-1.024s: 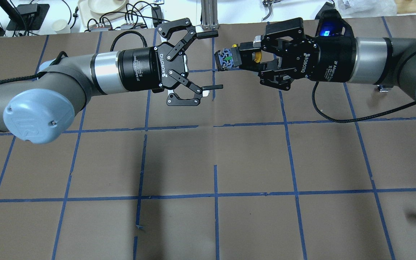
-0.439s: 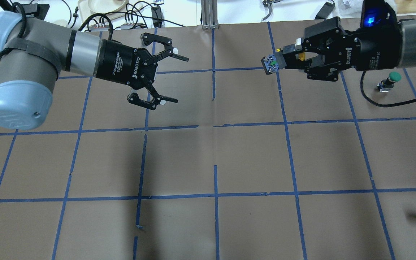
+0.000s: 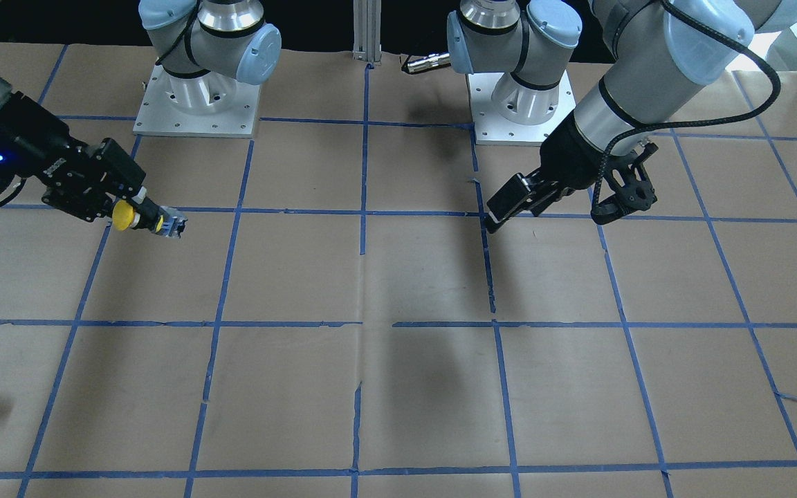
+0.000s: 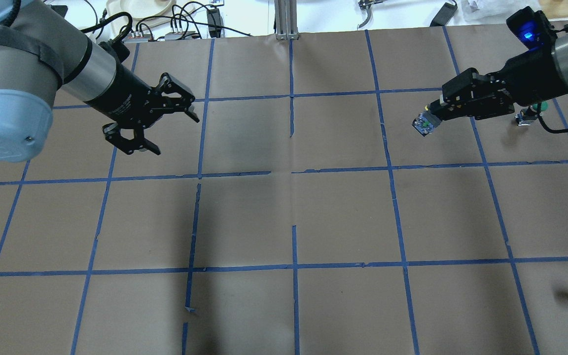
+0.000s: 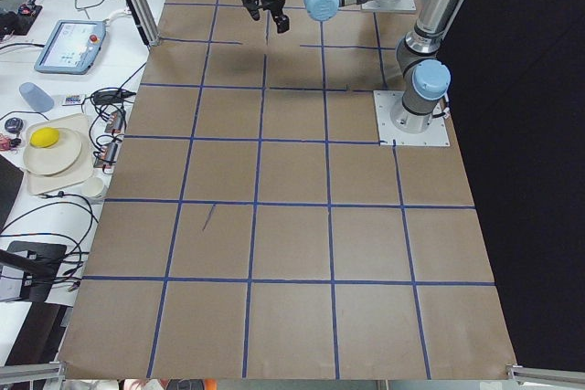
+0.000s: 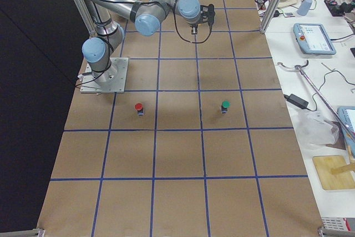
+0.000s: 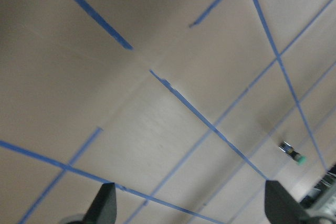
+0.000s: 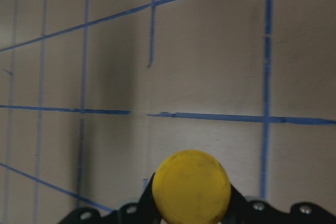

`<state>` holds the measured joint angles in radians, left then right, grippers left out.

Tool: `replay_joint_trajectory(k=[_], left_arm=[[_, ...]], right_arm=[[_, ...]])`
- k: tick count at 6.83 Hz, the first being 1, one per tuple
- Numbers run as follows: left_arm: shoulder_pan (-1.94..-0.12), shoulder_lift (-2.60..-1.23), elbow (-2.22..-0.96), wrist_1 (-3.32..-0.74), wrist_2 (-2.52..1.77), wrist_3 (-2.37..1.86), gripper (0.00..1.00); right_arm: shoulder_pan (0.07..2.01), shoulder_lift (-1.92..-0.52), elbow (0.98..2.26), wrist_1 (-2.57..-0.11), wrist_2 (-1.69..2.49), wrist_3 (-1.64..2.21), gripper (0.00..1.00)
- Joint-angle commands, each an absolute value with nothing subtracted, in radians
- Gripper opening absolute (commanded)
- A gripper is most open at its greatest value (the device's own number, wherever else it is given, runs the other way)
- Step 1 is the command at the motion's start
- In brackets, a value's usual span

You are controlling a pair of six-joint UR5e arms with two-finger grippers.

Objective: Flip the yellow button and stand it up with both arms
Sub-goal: 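Lower the button upright onto the table with the right gripper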

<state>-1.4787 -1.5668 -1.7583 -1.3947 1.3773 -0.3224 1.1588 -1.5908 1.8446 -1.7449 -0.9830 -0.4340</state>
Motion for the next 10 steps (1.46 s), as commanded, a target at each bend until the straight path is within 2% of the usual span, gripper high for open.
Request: replay_joint_trajectory(k=[1,3,5,8,10], left_arm=[[-1.477,-1.473,-1.744,-1.454,1.690,-0.067,1.00],[-1.480,-1.399,-1.741,-1.540,1.687,-0.071,1.00],[-1.485,-1.439,-1.743,-1.531,1.663,-0.069,1.00],[-1.490,-1.453,-1.713,-1.543,1.566,-0.005,1.00],[-1.483,-1.453,-1.704,-1.545,1.592,0.018,1.00]], right_arm=[[1.154,-1.475,1.847,-1.897,-1.239,-0.635,0.13],[1.033,-1.422,1.883,-2.083,-1.288,-0.855,0.13],[0.909,-1.391,2.012,-2.337,-1.287,-1.138,0.13],[0.706,-1.390,2.147,-2.355,-1.182,-1.583,0.13],[0.652,-1.384,2.157,-2.353,-1.177,-1.699,0.13]])
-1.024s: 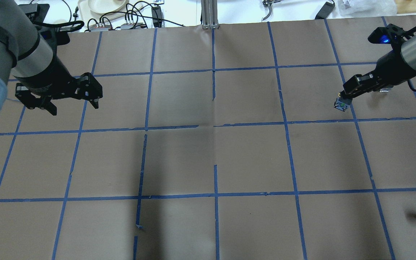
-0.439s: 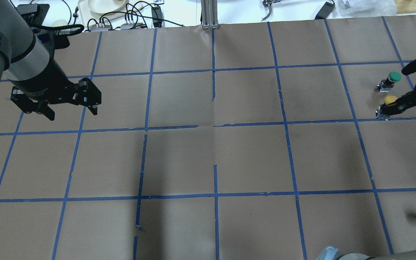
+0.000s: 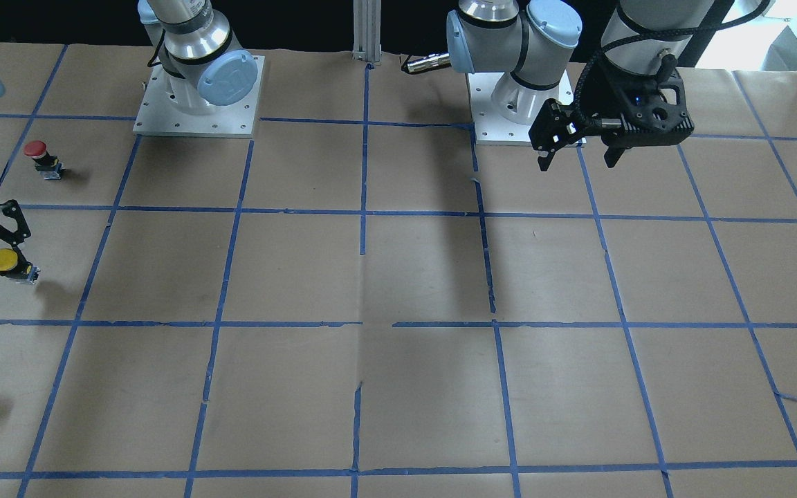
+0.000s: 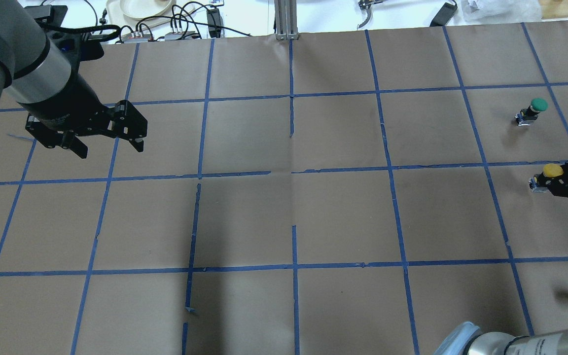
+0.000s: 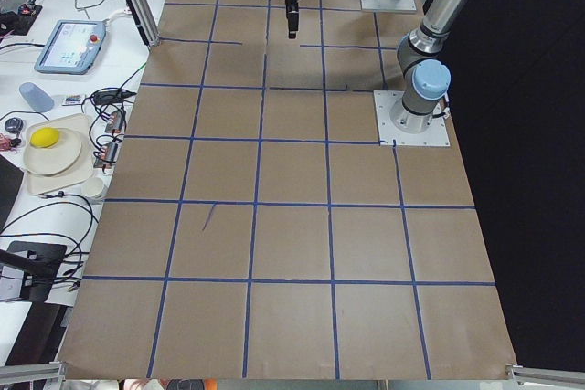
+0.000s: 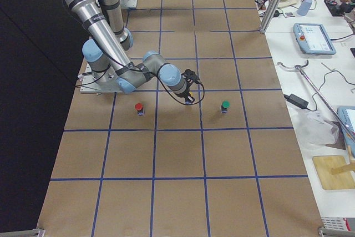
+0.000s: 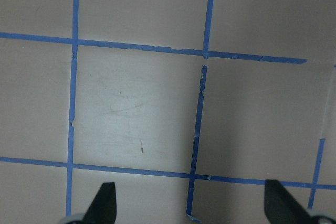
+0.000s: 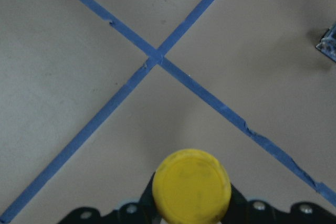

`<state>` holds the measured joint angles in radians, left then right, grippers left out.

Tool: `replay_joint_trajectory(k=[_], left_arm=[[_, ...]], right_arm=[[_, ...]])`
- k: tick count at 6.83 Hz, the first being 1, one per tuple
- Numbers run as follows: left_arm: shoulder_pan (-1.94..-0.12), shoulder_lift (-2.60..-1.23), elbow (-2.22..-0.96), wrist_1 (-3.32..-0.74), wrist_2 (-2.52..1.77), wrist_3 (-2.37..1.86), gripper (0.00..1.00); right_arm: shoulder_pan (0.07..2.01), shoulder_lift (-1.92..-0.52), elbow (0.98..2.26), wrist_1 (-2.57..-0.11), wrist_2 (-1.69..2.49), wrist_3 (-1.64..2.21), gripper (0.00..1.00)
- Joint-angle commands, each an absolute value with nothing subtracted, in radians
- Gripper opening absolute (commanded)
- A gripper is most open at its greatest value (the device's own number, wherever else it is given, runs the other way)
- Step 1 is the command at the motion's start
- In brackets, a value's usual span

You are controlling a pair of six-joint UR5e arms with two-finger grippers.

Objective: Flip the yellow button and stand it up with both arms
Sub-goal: 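Lower the button upright onto the table with the right gripper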

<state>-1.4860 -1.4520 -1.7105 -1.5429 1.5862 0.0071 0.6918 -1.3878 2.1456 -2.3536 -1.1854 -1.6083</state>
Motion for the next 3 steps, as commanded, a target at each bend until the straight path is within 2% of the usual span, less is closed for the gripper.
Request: replay_joint_trajectory(k=[1,2,3], left_arm=[[-1.482,-1.453,-1.698,-1.542,1.592,0.018,1.00],[-1.473,-1.453,-1.681,-1.551,1.598,0.018,1.00],[-1.473,-1.460,-1.665,-1.565,1.608,0.018,1.00]], right_arm=[[0.625,-1.384,2.155,-2.355,-1.177,-1.701,0.14],[0.620,-1.382,2.155,-2.356,-1.175,-1.707,0.15],[0.618,-1.364,2.155,-2.355,-1.175,-1.709,0.22]])
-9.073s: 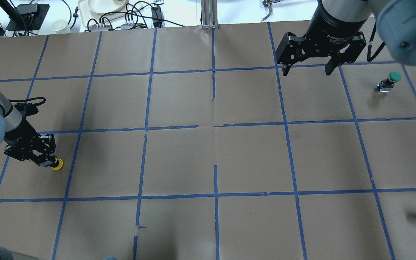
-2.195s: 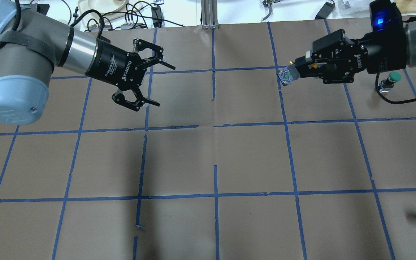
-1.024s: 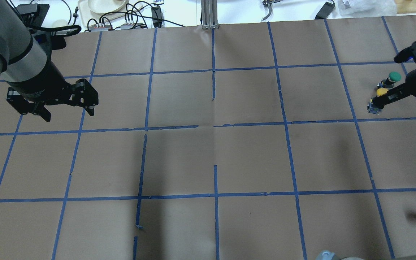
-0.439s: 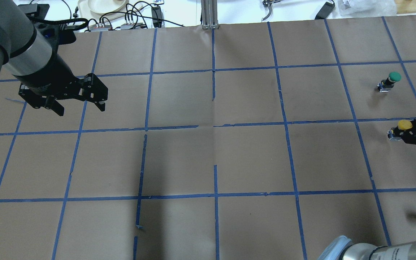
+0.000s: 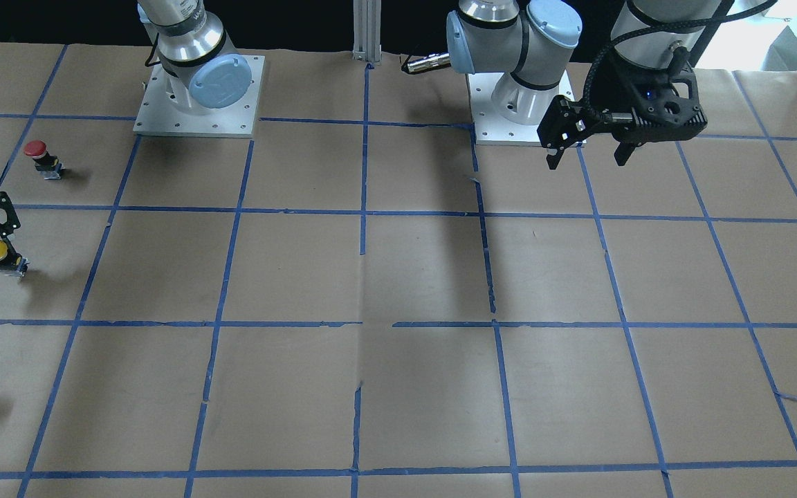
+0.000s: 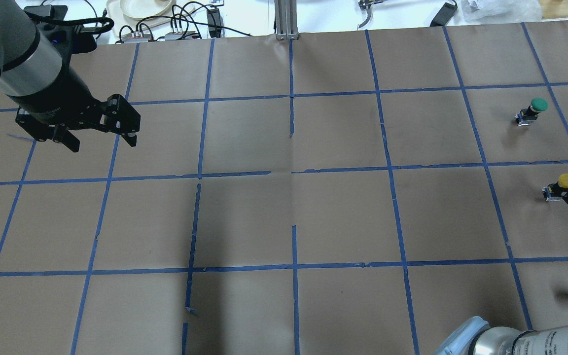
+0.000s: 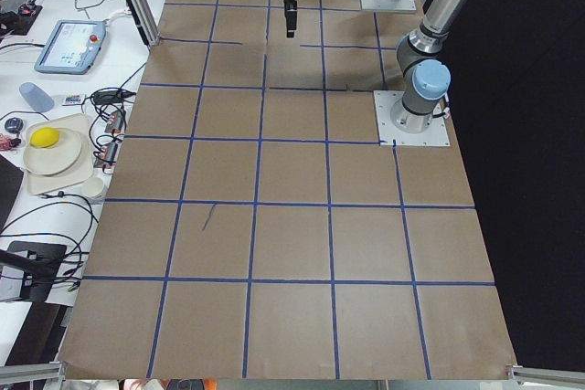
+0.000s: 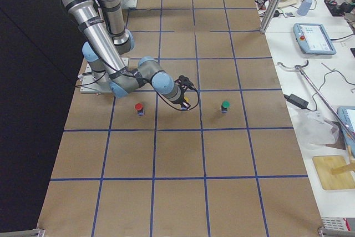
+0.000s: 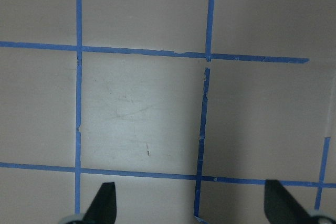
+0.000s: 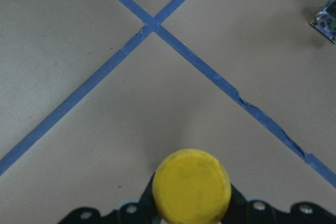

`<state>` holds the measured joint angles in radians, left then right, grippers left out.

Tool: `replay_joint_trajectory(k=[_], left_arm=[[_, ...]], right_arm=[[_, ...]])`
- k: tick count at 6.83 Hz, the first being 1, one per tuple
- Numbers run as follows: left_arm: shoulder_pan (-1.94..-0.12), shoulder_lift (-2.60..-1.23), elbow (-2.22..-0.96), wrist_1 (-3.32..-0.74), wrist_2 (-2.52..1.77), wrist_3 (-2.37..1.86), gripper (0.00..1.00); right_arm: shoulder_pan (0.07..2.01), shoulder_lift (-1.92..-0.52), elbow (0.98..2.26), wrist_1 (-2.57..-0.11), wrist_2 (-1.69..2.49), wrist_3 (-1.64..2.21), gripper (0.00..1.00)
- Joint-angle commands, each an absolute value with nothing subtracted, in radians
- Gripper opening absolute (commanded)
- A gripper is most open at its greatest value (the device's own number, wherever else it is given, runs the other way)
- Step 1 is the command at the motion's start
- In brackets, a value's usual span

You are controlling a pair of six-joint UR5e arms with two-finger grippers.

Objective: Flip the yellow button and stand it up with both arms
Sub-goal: 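Open the right gripper and lift away from the standing button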

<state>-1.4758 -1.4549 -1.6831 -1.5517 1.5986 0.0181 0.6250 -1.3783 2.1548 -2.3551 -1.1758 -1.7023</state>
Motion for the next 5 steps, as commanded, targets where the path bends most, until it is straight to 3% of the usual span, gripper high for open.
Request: replay_joint_trajectory(k=[1,2,5], left_arm=[[-1.473,-1.459,-1.646,-1.607,1.623,0.041,1.00],[-1.474,-1.459,-1.644,-1.612,1.629,0.046,1.00],[-1.474,-1.470,-1.646,-1.589,1.617,0.046,1.00]], right_arm=[[0.618,-1.342,2.154,-2.358,-1.174,-1.701,0.63],[0.618,-1.333,2.152,-2.358,-1.177,-1.695,0.99],[0.635,-1.370,2.085,-2.336,-1.192,-1.665,1.00]])
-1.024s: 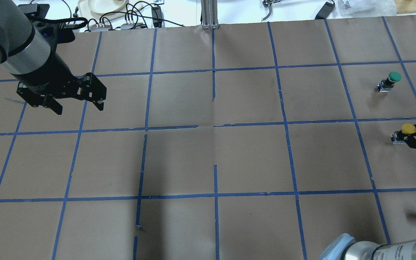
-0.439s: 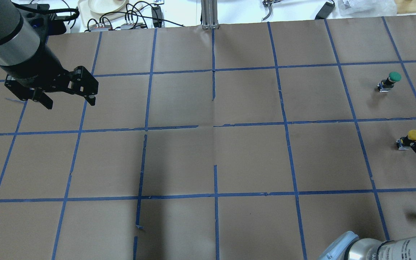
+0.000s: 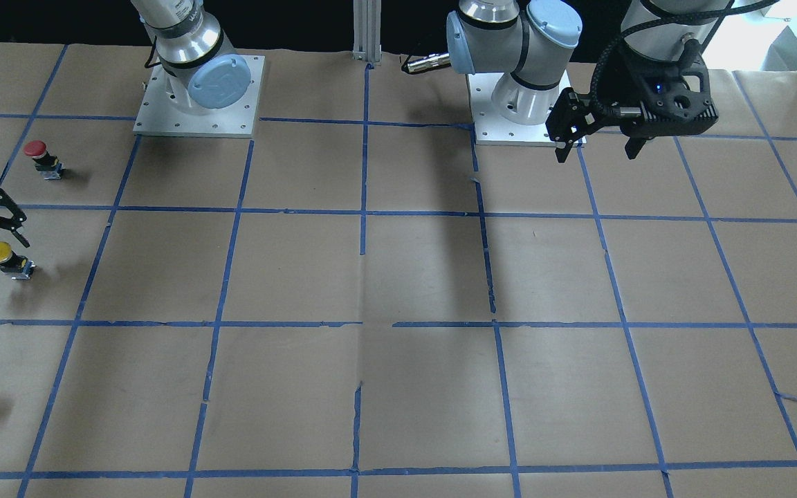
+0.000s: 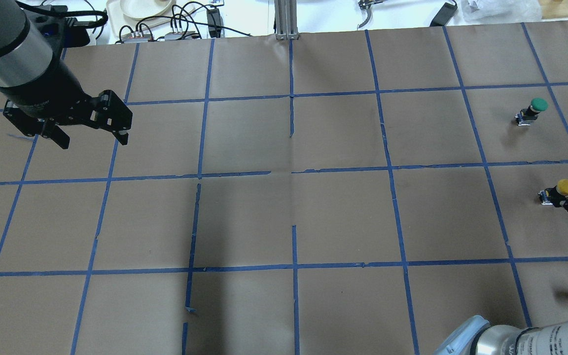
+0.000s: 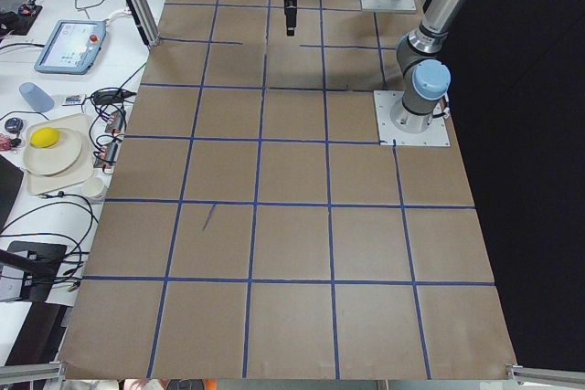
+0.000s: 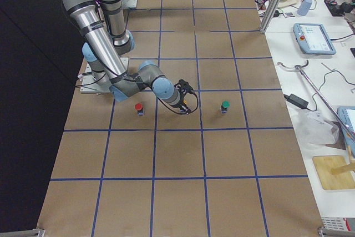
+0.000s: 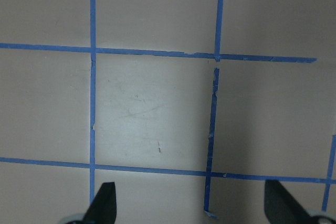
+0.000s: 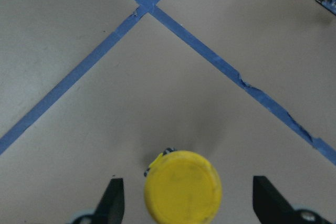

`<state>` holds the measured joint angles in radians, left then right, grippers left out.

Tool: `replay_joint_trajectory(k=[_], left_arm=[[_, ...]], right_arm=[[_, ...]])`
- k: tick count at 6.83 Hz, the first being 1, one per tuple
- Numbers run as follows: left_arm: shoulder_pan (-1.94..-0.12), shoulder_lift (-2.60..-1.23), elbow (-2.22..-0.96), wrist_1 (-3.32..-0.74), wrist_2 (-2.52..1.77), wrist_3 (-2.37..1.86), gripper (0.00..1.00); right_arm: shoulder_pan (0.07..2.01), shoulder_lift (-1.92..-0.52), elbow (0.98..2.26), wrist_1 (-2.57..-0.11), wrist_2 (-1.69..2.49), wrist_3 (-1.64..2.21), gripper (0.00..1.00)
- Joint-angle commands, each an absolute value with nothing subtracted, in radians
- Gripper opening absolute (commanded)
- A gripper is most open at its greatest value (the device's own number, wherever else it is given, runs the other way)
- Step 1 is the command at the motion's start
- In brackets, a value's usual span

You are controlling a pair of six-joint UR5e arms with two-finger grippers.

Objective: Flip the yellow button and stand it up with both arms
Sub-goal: 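Open the right gripper and lift away from the standing button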

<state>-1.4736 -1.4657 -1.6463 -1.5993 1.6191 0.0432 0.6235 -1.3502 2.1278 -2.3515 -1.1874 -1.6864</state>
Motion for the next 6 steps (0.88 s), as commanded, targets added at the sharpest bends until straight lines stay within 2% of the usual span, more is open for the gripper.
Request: replay_joint_trajectory(k=[1,3,4,6], left_arm=[[-1.467,-1.465,-1.640,-1.579,1.615,0.046,1.00],[-1.457,-1.473,-1.646,-1.578,1.615,0.046,1.00],[-1.450,-1.467,-1.638,-1.578,1.602,0.045,1.00],[-1.436,-1.473,-1.638,-1.580,1.603,0.048,1.00]], right_arm=[[0.675,-1.396,2.033,-2.268,-1.195,-1.631,1.00],[0.791,-1.495,1.920,-2.128,-1.284,-1.506,1.00],[0.898,-1.558,1.828,-2.038,-1.322,-1.447,1.00],[1.152,-1.577,1.606,-1.773,-1.409,-1.213,1.00]])
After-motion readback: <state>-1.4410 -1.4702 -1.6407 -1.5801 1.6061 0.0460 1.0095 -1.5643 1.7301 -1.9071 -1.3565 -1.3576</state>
